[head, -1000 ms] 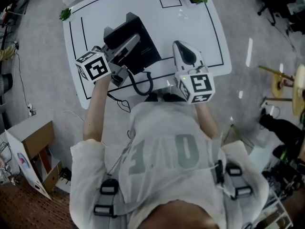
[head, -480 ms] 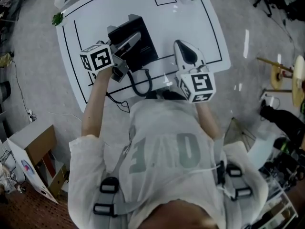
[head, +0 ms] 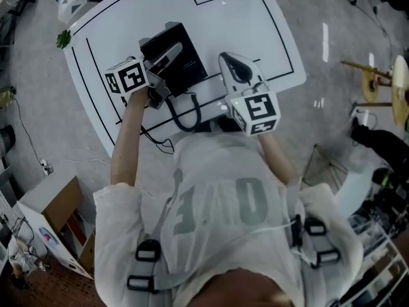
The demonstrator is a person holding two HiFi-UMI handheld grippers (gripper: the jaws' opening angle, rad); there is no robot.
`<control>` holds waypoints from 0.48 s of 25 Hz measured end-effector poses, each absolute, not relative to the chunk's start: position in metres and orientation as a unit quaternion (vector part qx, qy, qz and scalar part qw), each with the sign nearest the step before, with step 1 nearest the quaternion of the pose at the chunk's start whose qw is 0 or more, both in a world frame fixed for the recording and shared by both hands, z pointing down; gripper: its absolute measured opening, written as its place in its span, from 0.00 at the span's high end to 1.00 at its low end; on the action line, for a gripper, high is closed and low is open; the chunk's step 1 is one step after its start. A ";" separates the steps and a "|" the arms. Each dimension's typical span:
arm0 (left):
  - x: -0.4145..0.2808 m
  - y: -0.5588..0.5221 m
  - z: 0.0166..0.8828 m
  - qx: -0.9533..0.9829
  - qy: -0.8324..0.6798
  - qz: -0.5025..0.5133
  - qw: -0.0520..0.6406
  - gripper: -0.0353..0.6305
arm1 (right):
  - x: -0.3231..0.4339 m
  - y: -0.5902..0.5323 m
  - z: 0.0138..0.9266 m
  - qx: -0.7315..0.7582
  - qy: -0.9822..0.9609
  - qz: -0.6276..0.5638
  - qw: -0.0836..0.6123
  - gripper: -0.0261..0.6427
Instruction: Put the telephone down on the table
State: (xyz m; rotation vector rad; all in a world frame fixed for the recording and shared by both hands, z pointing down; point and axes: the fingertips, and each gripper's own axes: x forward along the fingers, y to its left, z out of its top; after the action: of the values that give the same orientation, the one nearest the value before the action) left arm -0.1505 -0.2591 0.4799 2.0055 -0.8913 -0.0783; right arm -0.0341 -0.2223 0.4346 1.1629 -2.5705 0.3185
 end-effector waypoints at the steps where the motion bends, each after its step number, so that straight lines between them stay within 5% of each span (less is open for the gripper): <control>1: -0.151 -0.261 0.481 0.811 -0.360 -0.035 0.460 0.69 | -0.035 -0.222 0.435 0.403 -0.896 0.112 0.151 0.95; 12: -0.147 -0.267 0.490 0.800 -0.348 -0.055 0.486 0.69 | -0.041 -0.221 0.438 0.394 -0.897 0.134 0.152 0.95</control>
State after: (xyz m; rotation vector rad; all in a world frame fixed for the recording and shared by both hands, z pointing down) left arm -0.1475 -0.2671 0.4900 1.9462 -0.8464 -0.1348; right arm -0.0411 -0.2211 0.4382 1.1296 -2.5741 0.3845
